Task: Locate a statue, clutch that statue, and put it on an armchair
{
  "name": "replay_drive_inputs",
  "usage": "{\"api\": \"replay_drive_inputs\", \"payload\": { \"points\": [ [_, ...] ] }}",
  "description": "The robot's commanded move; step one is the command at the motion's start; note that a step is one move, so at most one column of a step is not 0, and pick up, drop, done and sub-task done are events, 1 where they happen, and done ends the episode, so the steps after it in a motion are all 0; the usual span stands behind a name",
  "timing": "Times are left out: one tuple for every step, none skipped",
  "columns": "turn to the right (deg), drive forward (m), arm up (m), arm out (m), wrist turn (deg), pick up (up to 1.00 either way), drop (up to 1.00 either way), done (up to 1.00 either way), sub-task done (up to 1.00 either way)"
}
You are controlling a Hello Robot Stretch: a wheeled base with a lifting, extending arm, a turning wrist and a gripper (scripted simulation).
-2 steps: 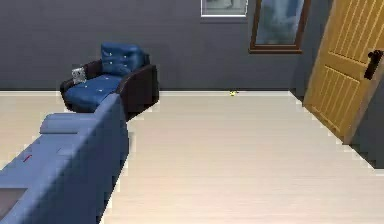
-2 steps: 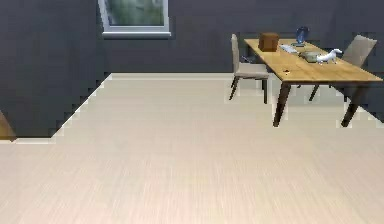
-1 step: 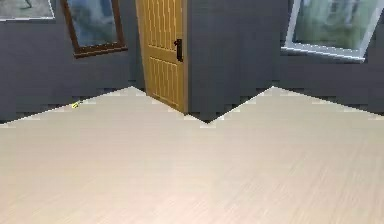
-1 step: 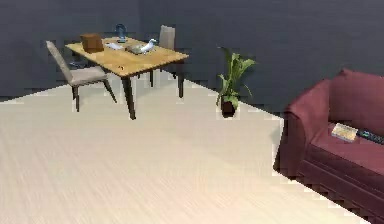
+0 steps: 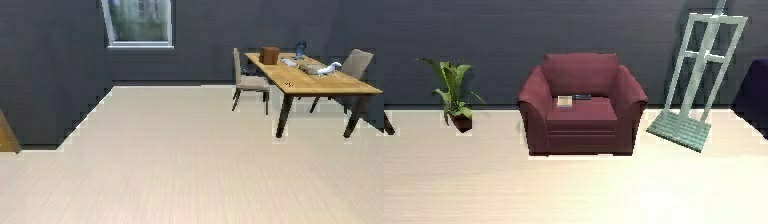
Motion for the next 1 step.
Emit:
{"api": "replay_drive_inputs", "payload": {
  "points": [
    [33.0, 0.00, 0.00, 0.00, 0.0, 0.00, 0.00, 0.00, 0.00]
  ]
}}
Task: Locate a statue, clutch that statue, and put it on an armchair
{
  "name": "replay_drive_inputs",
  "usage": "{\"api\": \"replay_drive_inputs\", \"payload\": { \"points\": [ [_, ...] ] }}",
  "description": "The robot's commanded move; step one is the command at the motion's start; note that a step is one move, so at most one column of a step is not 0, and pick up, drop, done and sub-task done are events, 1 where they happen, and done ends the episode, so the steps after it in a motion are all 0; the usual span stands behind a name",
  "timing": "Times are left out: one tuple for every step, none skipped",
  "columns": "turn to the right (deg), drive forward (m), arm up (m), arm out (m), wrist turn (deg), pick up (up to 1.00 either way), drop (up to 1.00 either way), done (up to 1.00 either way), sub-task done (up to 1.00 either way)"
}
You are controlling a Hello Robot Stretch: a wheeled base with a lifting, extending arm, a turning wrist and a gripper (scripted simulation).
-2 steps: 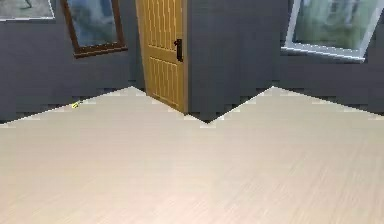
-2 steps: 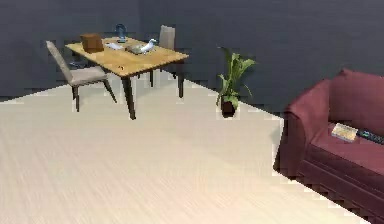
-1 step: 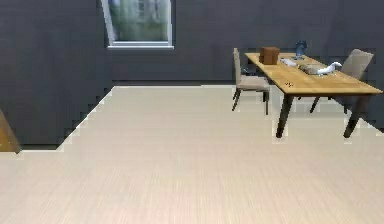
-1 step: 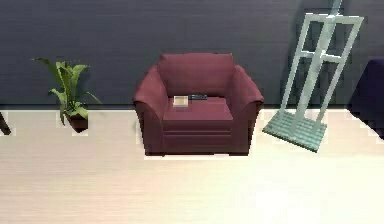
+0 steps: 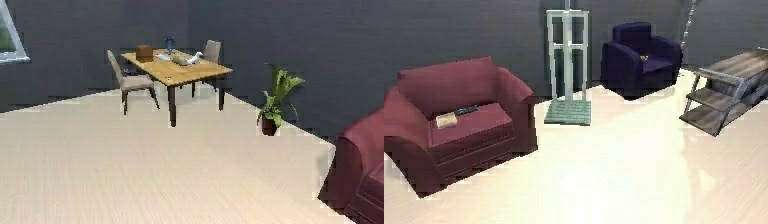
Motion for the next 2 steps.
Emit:
{"api": "replay_drive_inputs", "payload": {
  "points": [
    [0.0, 1.00, 0.00, 0.00, 0.0, 0.00, 0.00, 0.00, 0.00],
    [0.0, 0.60, 0.00, 0.00, 0.0, 0.00, 0.00, 0.00, 0.00]
  ]
}}
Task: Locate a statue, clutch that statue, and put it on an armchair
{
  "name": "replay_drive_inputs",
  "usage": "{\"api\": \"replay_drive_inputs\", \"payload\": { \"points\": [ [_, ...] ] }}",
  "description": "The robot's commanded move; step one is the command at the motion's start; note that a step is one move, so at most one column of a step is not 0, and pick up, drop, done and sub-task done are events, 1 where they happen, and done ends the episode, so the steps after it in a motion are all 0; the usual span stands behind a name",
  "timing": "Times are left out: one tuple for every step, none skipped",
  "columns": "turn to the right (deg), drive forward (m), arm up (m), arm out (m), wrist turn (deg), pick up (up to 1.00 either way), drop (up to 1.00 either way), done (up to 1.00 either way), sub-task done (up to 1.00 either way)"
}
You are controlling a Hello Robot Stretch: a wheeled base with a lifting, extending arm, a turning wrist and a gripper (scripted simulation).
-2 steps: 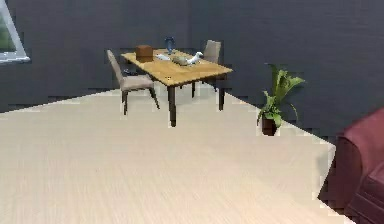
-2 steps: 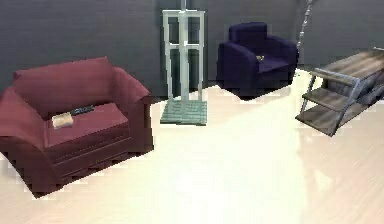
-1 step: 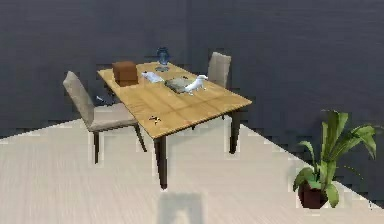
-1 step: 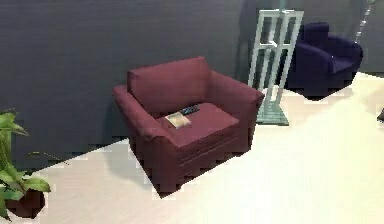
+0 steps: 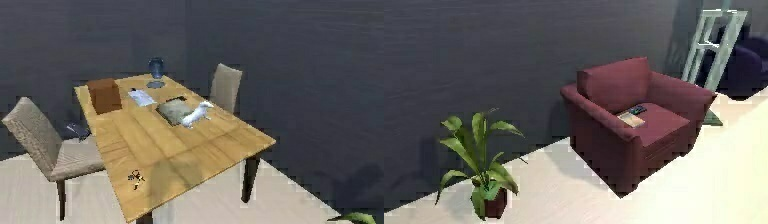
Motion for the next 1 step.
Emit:
{"api": "replay_drive_inputs", "payload": {
  "points": [
    [-45.0, 0.00, 0.00, 0.00, 0.0, 0.00, 0.00, 0.00, 0.00]
  ]
}}
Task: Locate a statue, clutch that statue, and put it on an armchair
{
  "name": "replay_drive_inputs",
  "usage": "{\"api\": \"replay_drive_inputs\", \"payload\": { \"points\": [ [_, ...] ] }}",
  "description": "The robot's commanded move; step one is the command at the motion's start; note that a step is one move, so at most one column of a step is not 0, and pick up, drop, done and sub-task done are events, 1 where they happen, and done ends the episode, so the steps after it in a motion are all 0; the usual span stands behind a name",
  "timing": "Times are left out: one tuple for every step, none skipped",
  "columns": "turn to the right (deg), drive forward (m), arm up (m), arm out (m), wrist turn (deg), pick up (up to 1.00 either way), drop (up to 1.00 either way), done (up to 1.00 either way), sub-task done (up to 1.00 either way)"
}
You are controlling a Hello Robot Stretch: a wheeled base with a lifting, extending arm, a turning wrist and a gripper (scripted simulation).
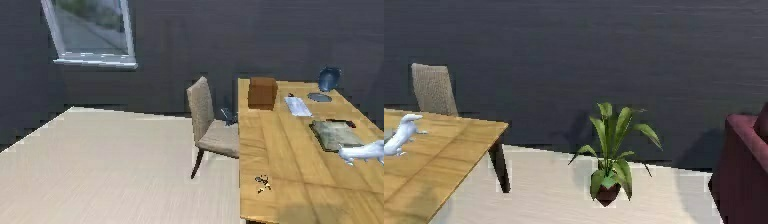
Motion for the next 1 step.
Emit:
{"api": "replay_drive_inputs", "payload": {
  "points": [
    [-42.0, 0.00, 0.00, 0.00, 0.0, 0.00, 0.00, 0.00, 0.00]
  ]
}}
